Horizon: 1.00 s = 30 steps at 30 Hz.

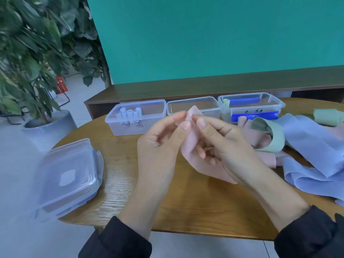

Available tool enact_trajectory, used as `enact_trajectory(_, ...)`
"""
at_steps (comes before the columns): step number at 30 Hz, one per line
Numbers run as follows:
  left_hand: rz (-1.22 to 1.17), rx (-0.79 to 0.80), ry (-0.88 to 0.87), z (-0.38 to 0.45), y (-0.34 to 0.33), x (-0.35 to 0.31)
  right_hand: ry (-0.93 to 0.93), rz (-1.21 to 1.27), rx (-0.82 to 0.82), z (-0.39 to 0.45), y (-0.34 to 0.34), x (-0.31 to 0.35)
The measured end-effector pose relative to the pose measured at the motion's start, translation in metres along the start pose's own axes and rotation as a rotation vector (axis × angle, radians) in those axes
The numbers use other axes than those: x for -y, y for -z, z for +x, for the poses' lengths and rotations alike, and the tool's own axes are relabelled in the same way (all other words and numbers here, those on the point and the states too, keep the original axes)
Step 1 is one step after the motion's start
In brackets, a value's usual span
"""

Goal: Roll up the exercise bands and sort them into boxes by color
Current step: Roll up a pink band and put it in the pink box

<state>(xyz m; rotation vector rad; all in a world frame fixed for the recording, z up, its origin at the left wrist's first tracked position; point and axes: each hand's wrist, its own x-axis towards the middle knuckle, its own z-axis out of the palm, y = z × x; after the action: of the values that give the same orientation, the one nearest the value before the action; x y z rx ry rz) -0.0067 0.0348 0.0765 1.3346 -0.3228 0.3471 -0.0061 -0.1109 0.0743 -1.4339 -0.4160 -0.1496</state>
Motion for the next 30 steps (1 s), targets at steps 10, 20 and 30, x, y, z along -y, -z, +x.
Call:
enact_trajectory(10, -0.050, -0.047, 0.000, 0.002, 0.021, -0.009, 0.060, -0.046, -0.045, 0.001, -0.014, 0.011)
enact_trajectory(20, -0.016, -0.148, -0.141, -0.001, 0.024, -0.029, 0.146, -0.112, -0.195, -0.004, -0.021, 0.023)
enact_trajectory(30, -0.063, -0.101, -0.213, -0.022, 0.016, -0.080, 0.319, -0.089, -0.270, -0.030, -0.039, 0.075)
